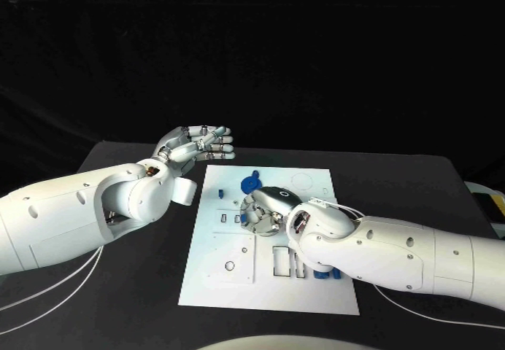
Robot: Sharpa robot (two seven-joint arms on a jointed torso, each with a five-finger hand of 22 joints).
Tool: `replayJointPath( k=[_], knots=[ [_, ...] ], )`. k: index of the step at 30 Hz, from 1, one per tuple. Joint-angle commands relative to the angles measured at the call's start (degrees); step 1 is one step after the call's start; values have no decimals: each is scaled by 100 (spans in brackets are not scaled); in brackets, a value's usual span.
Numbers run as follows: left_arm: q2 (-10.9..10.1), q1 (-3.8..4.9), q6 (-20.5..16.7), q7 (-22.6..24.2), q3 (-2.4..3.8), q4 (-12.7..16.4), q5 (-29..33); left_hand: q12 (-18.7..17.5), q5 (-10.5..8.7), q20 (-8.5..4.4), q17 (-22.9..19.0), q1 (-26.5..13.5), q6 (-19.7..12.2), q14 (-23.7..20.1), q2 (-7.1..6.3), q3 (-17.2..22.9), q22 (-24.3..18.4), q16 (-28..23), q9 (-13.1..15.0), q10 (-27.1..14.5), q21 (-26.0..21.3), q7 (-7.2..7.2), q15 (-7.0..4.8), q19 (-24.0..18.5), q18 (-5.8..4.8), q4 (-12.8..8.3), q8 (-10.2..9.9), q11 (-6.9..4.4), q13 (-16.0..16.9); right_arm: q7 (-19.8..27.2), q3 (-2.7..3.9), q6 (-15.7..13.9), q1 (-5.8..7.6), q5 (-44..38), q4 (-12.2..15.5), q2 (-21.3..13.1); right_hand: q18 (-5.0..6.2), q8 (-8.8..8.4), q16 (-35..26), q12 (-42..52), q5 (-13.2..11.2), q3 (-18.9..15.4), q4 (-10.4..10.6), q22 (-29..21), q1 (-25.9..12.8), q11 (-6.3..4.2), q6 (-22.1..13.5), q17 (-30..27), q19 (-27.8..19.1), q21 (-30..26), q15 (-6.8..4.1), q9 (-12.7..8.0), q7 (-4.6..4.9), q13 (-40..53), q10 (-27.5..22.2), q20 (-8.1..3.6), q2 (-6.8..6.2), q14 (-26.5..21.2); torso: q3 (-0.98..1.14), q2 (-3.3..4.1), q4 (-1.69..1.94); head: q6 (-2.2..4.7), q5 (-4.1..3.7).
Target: Assemble the parts on the task board
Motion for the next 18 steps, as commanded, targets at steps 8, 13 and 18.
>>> replayJointPath(
  k=[8, 13, 18],
  knots=[
    [2, 4, 79, 22, 4, 8, 23, -25, -26, 15, 9, -16, 35, -39, -34, 47, -5, -28, -4, 44, -31, 154, -16, -35, 64, -1, -25, -7, 8, -52, -12, 100, -11, -122, -14, 0, -42, -56, -38, -83, -2, -58, -25, 507, -20, 50, -140, 1009, -69, -76, 27, -21, 48, -62, -101, 36, -129, 485, 2, 1, -2, -8, -2],
    [0, 4, 80, 19, 4, 6, 23, -25, -26, 15, 9, -16, 35, -39, -34, 47, -5, -28, -4, 44, -31, 154, -16, -35, 64, -1, -25, -7, 8, -66, -13, 84, -11, -140, -16, -4, -32, -116, -55, -135, -8, -74, -33, 477, -27, 93, -275, 974, -95, -116, 63, -46, 97, -119, -171, 67, -167, 476, 0, 0, 3, -6, -2],
    [-1, 4, 84, 16, 4, 3, 23, -25, -26, 15, 9, -16, 35, -39, -34, 47, -5, -28, -4, 44, -31, 154, -16, -35, 64, -1, -25, -7, 8, -45, -13, 38, -12, -176, -12, -1, -28, -151, -66, -167, -13, -84, -37, 466, -30, 118, -354, 949, -105, -134, 85, -61, 125, -155, -214, 87, -187, 470, 0, 0, 1, -6, -2]
  ],
)
